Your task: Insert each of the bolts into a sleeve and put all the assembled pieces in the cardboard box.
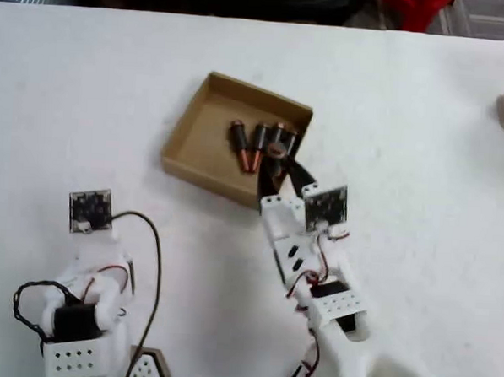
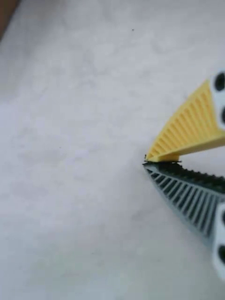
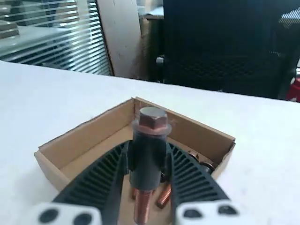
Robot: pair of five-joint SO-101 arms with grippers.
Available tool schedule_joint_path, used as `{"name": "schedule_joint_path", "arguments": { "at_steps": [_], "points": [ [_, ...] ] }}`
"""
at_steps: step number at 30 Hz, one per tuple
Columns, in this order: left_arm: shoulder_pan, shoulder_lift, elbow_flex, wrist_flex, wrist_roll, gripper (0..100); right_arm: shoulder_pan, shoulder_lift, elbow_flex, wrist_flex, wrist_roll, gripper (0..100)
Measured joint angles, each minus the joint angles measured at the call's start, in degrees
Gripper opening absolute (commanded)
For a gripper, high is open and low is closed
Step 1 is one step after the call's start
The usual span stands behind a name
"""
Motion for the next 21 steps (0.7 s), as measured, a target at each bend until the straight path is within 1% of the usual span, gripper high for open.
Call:
{"name": "schedule_joint_path", "arguments": {
  "at_steps": [2,5,11,16,21],
  "points": [
    [0.0,0.0,0.0,0.0,0.0,2,0.1,-3.2,-2.7,9.0,0.0,1.7],
    [0.0,0.0,0.0,0.0,0.0,2,-0.1,-6.2,-6.5,19.3,0.0,1.7],
    [0.0,0.0,0.0,0.0,0.0,2,0.0,-7.2,-14.9,31.7,0.0,1.7],
    [0.0,0.0,0.0,0.0,0.0,2,0.0,-7.0,-24.5,43.8,0.0,1.7],
    [0.0,0.0,0.0,0.0,0.0,2,-0.1,1.2,-37.3,54.8,0.0,1.7]
  ]
}}
